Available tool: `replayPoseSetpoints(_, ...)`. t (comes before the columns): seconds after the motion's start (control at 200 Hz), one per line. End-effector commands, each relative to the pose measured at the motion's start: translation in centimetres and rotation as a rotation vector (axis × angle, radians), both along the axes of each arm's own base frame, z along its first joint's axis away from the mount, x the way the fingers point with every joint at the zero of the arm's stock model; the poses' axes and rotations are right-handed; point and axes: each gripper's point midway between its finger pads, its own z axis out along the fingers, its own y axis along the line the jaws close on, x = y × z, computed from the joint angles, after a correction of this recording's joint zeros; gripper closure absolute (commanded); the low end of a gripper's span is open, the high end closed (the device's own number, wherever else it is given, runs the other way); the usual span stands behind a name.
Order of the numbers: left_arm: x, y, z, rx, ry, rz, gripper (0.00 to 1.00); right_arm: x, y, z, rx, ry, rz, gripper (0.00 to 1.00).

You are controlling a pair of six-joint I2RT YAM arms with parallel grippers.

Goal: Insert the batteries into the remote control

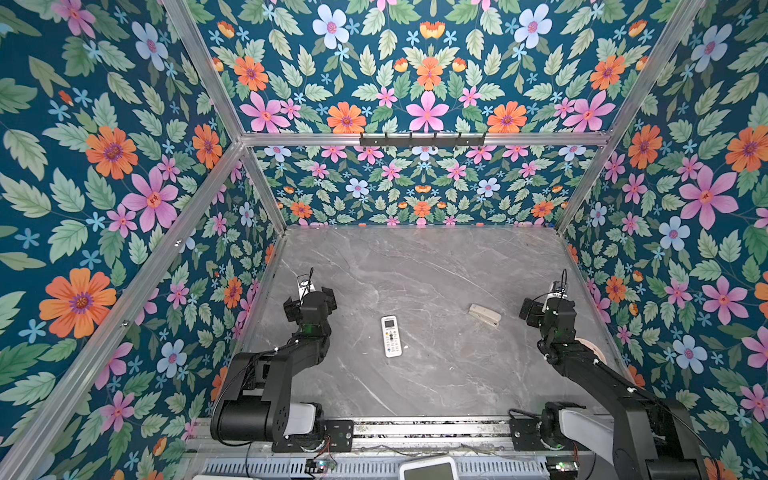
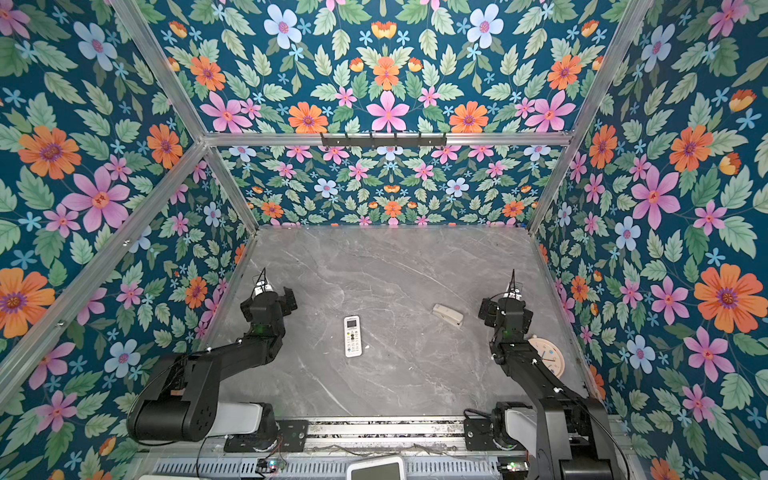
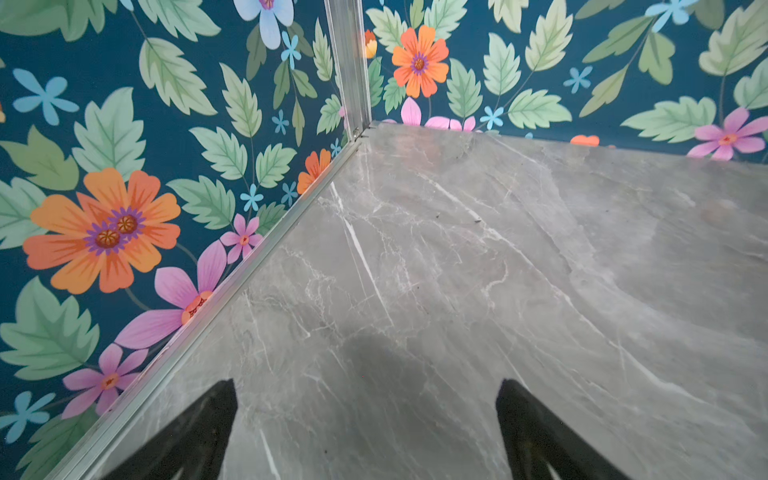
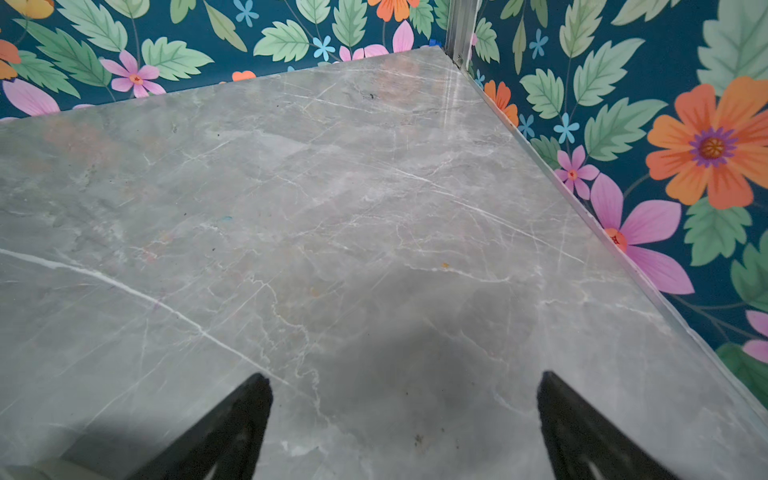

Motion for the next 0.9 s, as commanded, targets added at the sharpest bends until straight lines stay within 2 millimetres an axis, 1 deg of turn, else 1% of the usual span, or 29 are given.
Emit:
replayPoseSetpoints(0.0, 1.0, -0.5, 2.3, 0.003, -0.128, -0.047, 0.00, 1.1, 0.2, 1.6, -0.009, -0.082, 0.020, 0.01)
replayPoseSetpoints(0.165, 1.1, -0.6, 1.5, 0.008, -0.152, -0.057, 0.00, 1.6, 0.9, 0.9, 0.004, -0.075, 0.059, 0.01)
replayPoseSetpoints(0.25, 1.3, -1.2, 1.1, 0.014, -0.152, -0.099, 0.00, 2.0, 1.1, 1.1, -0.001, -0.092, 0.072, 0.01)
replayPoseSetpoints(0.37, 1.6, -2.0, 0.4, 0.019, -0.148, -0.153, 0.00, 3.0, 1.9, 1.2, -0.001, -0.097, 0.125, 0.01)
replayPoseSetpoints(0.44, 1.8, -2.1, 0.1, 0.007, -0.140, -0.171, 0.00, 3.5, 2.3, 1.2, 0.001, -0.109, 0.148, 0.01)
replayPoseSetpoints(0.54, 1.5, -2.4, -0.6, 0.000, -0.138, -0.196, 0.00, 3.9, 2.6, 0.8, 0.007, -0.133, 0.166, 0.01)
replayPoseSetpoints(0.685, 1.7, -2.4, -0.5, -0.010, -0.152, -0.224, 0.00, 4.5, 2.7, 0.2, 0.013, -0.112, 0.173, 0.01)
replayPoseSetpoints(0.785, 1.8, -2.4, -0.6, -0.011, -0.151, -0.223, 0.00, 4.8, 2.3, -0.3, 0.013, -0.111, 0.148, 0.01)
replayPoseSetpoints(0.895, 1.8, -2.4, -0.6, -0.012, -0.147, -0.223, 0.00, 4.5, 2.2, -0.5, 0.011, -0.120, 0.140, 0.01)
